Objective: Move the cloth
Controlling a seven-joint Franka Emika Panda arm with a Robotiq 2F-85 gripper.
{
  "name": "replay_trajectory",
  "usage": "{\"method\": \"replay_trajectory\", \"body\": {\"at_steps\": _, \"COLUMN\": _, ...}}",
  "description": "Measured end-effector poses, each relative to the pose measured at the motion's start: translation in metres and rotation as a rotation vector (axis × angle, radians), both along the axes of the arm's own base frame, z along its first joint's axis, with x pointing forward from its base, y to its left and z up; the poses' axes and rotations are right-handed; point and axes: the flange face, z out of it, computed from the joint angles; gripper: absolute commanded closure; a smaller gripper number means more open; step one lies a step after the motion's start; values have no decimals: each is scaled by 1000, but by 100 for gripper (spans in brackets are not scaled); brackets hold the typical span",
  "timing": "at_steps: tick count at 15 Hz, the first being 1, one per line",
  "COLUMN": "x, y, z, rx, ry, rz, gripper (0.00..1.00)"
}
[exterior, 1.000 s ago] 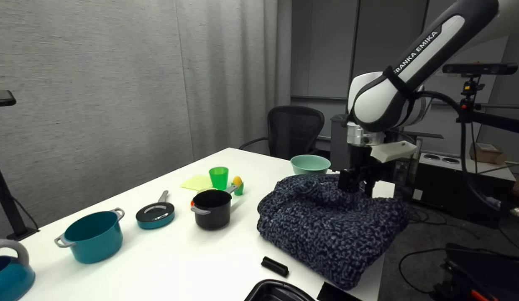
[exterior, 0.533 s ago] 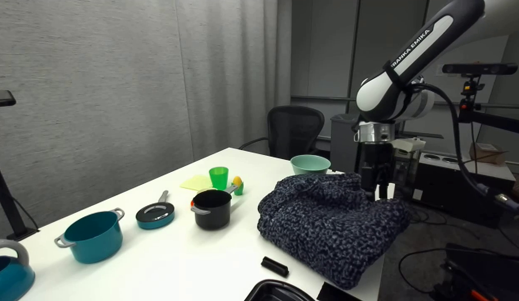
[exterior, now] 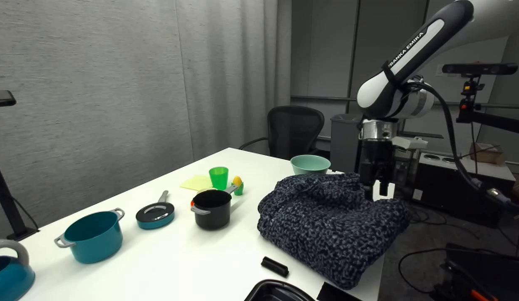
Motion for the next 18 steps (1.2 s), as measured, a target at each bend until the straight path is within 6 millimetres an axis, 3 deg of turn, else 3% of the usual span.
{"method": "replay_trajectory", "body": {"at_steps": 4, "x": 18, "y": 13, "z": 7, "rx": 54, "ry": -69, "rz": -65, "gripper": 0}}
{"method": "replay_trajectory", "body": {"at_steps": 12, "x": 30, "y": 35, "z": -12, "rx": 57, "ry": -95, "rz": -102, "gripper": 0}}
{"method": "replay_trajectory", "body": {"at_steps": 13, "x": 30, "y": 37, "z": -14, "rx": 48, "ry": -97, "rz": -109, "gripper": 7}}
{"method": "replay_trajectory", "body": {"at_steps": 14, "x": 31, "y": 38, "z": -15, "rx": 41, "ry": -98, "rz": -117, "gripper": 26}}
{"method": "replay_trajectory", "body": {"at_steps": 18, "x": 31, "y": 40, "z": -20, "rx": 17, "ry": -98, "rz": -162, "gripper": 58}}
